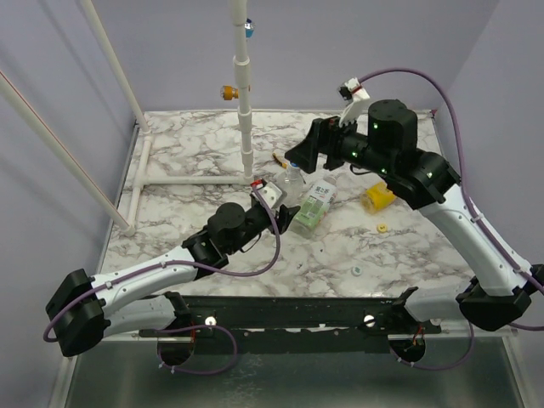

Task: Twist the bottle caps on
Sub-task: Screw the bottle cap onto the plastic bottle.

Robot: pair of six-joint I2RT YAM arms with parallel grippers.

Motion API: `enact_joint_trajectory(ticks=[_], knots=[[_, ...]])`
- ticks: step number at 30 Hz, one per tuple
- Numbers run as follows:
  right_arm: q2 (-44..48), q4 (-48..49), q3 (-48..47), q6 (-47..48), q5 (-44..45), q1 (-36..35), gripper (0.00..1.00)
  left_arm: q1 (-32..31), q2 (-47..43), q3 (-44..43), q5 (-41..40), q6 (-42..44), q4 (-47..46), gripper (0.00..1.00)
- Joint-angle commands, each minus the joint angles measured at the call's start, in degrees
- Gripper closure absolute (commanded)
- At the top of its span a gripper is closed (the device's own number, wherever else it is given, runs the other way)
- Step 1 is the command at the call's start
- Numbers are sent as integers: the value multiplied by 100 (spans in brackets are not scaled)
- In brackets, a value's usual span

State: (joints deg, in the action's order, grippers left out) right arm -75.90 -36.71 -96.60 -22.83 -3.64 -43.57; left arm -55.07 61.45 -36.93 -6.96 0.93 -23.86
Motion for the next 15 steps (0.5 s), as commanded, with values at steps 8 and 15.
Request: enact_joint_trajectory(ticks=[8,15], knots=[[363,1717,1145,-23,-3624,1321,13,243,-412,179,660,-501,364,100],[412,2439,1590,-244,-4009,1334,21,507,-585,207,1181,-790,364,100]])
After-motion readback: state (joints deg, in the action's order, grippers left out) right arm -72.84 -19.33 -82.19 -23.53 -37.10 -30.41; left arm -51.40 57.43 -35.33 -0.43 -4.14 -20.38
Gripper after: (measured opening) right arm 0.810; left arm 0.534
